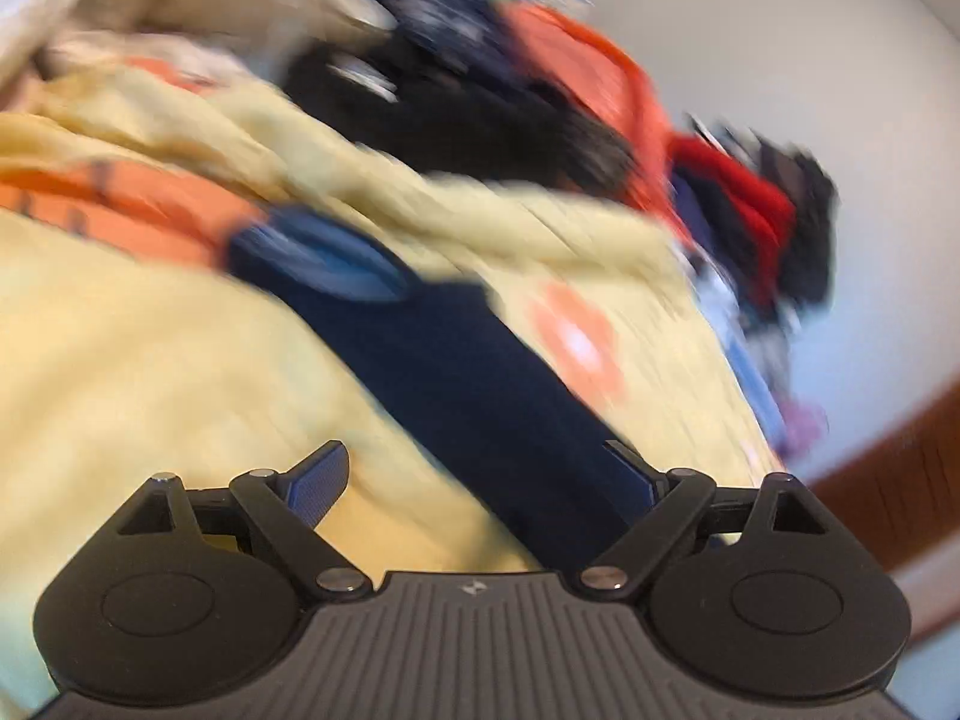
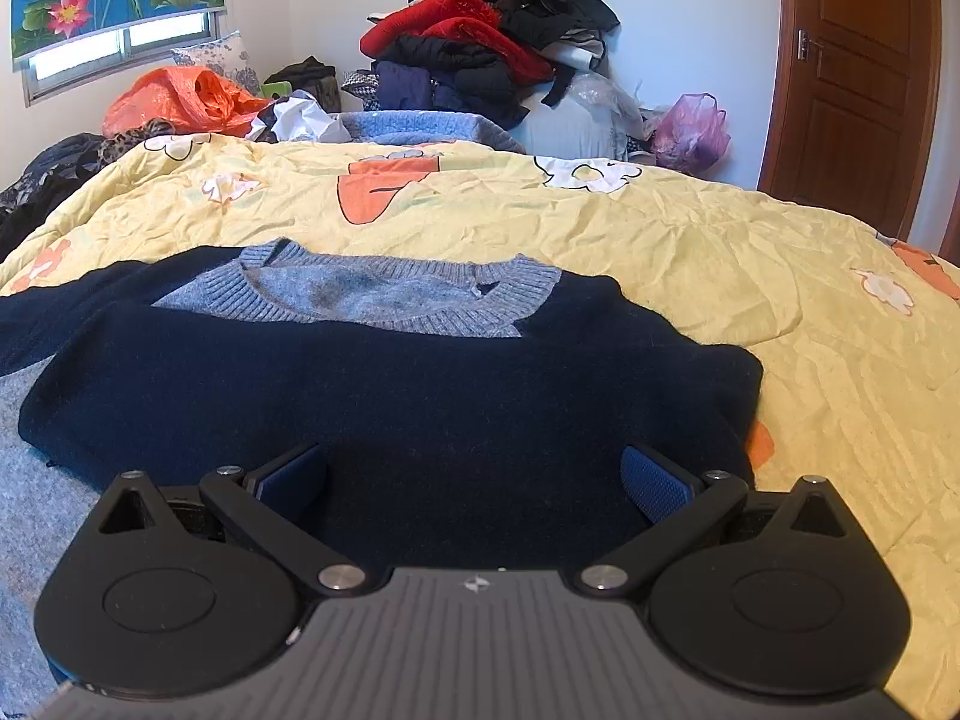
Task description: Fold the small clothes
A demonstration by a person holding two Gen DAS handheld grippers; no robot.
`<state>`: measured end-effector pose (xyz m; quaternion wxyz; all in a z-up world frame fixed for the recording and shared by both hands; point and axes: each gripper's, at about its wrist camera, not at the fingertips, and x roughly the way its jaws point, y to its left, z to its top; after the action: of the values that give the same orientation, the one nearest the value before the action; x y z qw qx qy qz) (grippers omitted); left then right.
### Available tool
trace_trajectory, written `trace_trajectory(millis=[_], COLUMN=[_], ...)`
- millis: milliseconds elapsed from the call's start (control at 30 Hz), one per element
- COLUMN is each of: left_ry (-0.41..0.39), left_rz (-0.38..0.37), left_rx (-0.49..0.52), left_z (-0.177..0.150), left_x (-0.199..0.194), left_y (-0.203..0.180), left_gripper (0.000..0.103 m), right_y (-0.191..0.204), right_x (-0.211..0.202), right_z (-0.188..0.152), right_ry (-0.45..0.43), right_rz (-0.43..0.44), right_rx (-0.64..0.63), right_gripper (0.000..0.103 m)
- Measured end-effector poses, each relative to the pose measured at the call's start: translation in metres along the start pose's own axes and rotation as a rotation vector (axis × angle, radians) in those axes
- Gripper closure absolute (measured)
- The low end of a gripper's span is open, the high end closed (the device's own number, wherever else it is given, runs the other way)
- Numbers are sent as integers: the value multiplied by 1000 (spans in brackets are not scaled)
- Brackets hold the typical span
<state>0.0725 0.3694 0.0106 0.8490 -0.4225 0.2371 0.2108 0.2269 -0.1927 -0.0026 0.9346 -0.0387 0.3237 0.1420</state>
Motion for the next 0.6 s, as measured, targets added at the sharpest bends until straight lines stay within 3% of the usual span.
trace_trajectory(millis=[133,233,300,467,533,600], left_ry=[-63,-84,-131,-213,-213,-184], left_rz=[85,147,250,446,484,486], left_rx=[14,106,281,939,1047,1033], left_z=[34,50,51,12,0,3], left_x=[-2,0,1,17,28,38], left_y=[14,15,3,-34,-37,-33], left_gripper=[13,13,13,13,13,13], right_y=[0,0,0,0,-1,0], right_x=[0,0,0,0,0,1], right_z=[0,0,0,0,0,0], right_ry=[0,0,0,0,-1,-1], right_rz=[1,1,1,0,1,1], right_rx=[0,1,0,-1,0,0], right_gripper=[0,0,0,0,0,0])
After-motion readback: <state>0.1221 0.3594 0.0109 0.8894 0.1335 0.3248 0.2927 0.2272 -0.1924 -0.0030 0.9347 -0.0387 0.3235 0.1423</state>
